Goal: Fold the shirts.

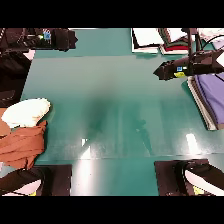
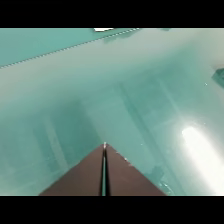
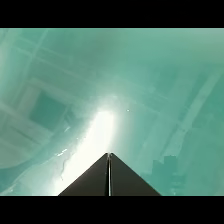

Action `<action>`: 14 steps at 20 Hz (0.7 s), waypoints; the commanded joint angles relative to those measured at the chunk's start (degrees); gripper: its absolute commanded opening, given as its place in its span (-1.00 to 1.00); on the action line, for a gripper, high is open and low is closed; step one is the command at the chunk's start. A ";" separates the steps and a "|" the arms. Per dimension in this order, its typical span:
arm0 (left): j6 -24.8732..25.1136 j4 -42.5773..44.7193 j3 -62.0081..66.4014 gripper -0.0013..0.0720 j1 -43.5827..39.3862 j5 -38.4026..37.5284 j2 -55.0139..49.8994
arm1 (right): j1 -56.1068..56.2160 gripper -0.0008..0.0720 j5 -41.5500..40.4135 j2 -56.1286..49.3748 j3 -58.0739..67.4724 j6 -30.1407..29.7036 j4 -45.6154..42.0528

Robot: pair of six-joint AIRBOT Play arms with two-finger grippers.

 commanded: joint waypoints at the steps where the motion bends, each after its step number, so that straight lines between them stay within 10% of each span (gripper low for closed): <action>1: 0.00 0.02 0.00 -0.90 -0.02 -0.02 0.00 | 0.00 -0.92 0.02 -0.02 0.00 0.02 0.02; 14: 0.20 7.19 0.42 -0.90 4.81 -7.17 2.54 | 0.00 -0.92 0.00 -0.02 0.00 0.02 0.76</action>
